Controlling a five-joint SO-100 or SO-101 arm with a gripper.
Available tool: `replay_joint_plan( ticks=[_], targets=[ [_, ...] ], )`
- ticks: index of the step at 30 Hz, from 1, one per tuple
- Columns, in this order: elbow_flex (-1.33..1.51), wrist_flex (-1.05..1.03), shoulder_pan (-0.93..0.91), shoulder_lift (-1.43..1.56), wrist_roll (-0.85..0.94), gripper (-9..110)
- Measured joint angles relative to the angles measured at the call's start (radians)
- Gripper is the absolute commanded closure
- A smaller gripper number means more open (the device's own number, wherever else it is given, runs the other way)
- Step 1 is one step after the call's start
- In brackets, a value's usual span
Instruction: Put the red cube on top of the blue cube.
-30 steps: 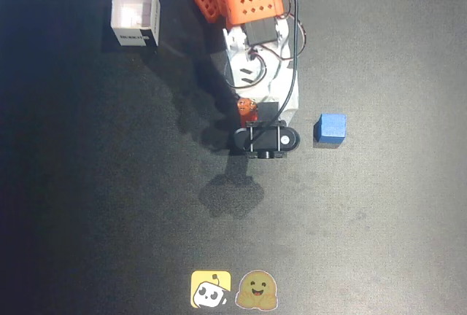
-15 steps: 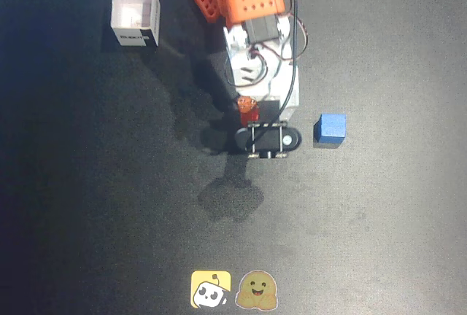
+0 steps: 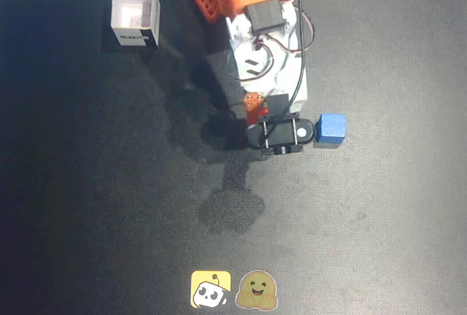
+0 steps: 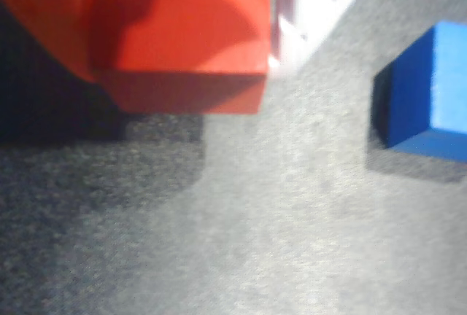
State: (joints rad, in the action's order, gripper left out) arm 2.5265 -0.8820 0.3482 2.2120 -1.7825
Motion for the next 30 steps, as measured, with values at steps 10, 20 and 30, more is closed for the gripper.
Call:
replay_joint_plan(
  ticks=[10, 20, 30],
  targets=[
    [-0.150, -0.104, 0.057, -0.064, 0.028, 94],
    [-0.276, -0.141, 0.147, -0.183, -0.029, 94],
    [-0.322, -0.129, 0.272, -0.288, -0.166, 94]
  ],
)
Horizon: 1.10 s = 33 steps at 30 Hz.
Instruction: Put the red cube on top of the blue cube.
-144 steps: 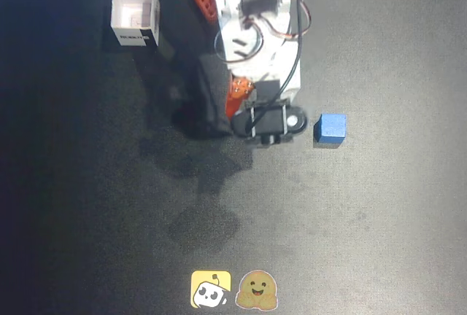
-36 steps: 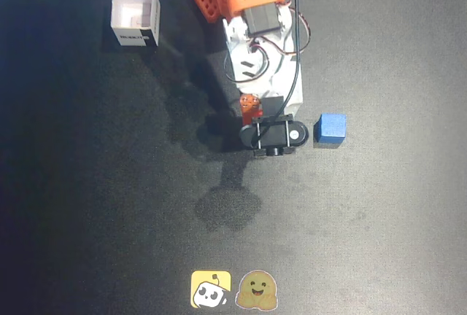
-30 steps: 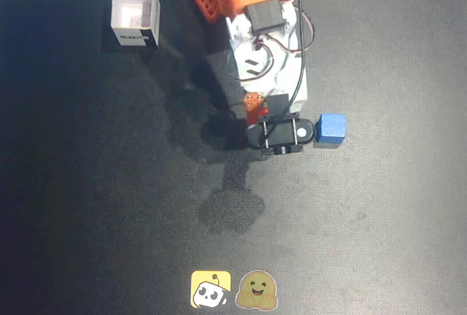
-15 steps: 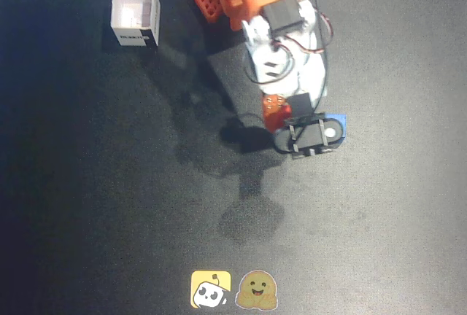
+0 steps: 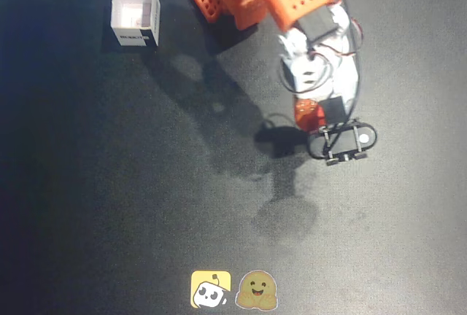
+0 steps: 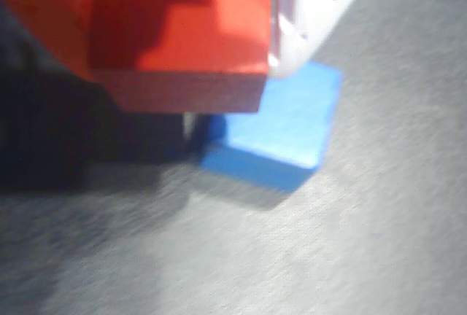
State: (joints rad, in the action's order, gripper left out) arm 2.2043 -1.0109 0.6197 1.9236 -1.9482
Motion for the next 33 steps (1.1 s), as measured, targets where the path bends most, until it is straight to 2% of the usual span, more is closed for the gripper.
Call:
replay_joint_plan(
  ticks=[33],
  targets=[
    [-0.038, 0.110, 0.064, -0.152, -0.124, 94]
  ],
)
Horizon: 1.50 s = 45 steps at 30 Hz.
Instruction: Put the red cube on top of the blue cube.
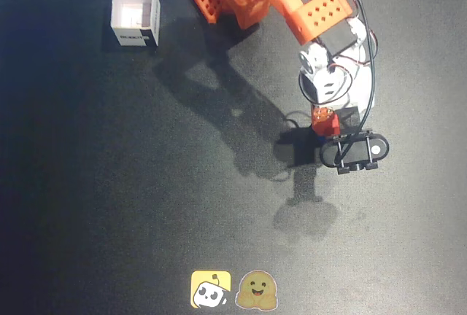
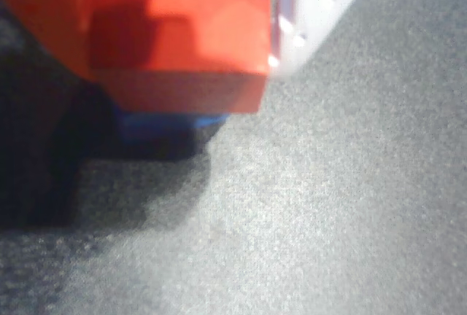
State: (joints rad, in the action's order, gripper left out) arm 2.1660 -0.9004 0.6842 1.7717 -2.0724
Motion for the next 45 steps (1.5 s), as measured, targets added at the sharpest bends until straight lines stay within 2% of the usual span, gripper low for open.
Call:
replay_joint_plan(
  ticks=[13, 28, 45],
  targets=[
    [-0.005, -0.008, 0.000, 0.000, 0.034, 94],
    [-0.005, -0.044, -0.020, 0.000, 0.161, 94],
    [-0.018, -0.114, -0.034, 0.028, 0.041, 94]
  ],
)
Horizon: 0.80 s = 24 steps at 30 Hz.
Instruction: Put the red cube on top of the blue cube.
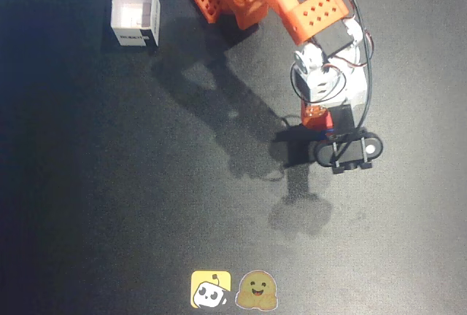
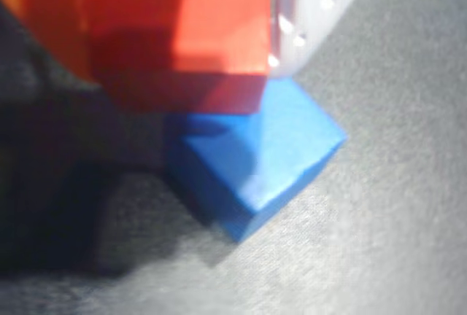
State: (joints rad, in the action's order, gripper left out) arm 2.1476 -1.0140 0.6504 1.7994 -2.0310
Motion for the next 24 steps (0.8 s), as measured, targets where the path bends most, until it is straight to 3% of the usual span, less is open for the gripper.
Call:
replay_joint_plan(
  ticks=[24],
  targets=[
    [-0.107, -0.017, 0.011, -0.046, -0.149, 94]
  ],
)
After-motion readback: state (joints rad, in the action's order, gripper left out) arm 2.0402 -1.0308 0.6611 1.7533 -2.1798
